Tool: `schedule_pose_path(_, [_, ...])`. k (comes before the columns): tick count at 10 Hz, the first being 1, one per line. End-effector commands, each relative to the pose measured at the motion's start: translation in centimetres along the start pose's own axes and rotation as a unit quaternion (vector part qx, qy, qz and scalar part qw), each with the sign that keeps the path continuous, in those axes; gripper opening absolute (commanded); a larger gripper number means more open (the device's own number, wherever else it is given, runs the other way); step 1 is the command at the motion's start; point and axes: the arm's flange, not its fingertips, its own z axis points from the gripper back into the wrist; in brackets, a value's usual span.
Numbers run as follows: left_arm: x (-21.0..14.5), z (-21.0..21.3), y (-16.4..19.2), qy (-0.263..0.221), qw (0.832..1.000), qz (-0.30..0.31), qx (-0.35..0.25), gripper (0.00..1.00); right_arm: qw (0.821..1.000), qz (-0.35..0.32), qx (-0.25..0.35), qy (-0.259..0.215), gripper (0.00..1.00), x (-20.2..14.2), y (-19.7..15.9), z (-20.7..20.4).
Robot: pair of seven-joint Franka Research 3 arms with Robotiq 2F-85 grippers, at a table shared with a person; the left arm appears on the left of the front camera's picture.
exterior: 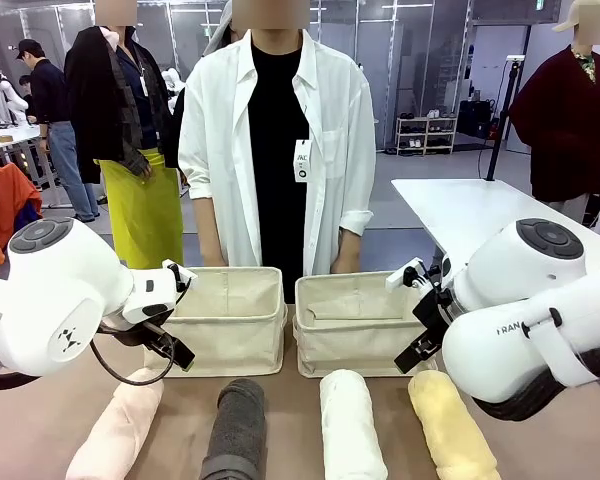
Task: Divide the towels into two baskets.
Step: Pick up one hotel-folded towel and place it in the Fabric basket indicated by the person.
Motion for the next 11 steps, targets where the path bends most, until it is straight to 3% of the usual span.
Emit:
schedule_pose_path(1, [0.6, 1.8, 1.3, 0.024, 0.998, 0.006, -0.060, 1.00, 0.998, -0.023, 0.063, 0.008, 1.00, 0.4, -1.9, 3.0])
schedule_pose_path(3, [0.8, 4.0, 3.6, 0.056, 0.986, 0.019, -0.155, 1.00, 0.989, -0.053, 0.137, 0.011, 1.00, 0.5, -4.4, 5.0])
schedule_pose_path(5, [0.2, 5.6, 6.6, 0.067, 0.961, 0.040, -0.264, 1.00, 0.973, -0.081, 0.216, 0.000, 1.00, 0.2, -6.4, 5.9])
schedule_pose_path(6, [-0.5, 6.2, 8.6, 0.041, 0.934, 0.075, -0.348, 1.00, 0.953, -0.099, 0.286, -0.005, 1.00, -0.7, -7.6, 6.2])
schedule_pose_path(8, [-4.1, 6.0, 13.5, -0.021, 0.865, 0.141, -0.481, 1.00, 0.888, -0.190, 0.417, -0.051, 1.00, -3.7, -10.9, 5.4])
schedule_pose_path(9, [-6.5, 5.8, 15.8, -0.062, 0.839, 0.181, -0.509, 1.00, 0.857, -0.241, 0.447, -0.089, 1.00, -6.1, -12.8, 5.3])
schedule_pose_path(11, [-11.8, 6.0, 20.4, -0.122, 0.800, 0.217, -0.546, 1.00, 0.812, -0.336, 0.454, -0.150, 1.00, -12.1, -17.0, 5.0])
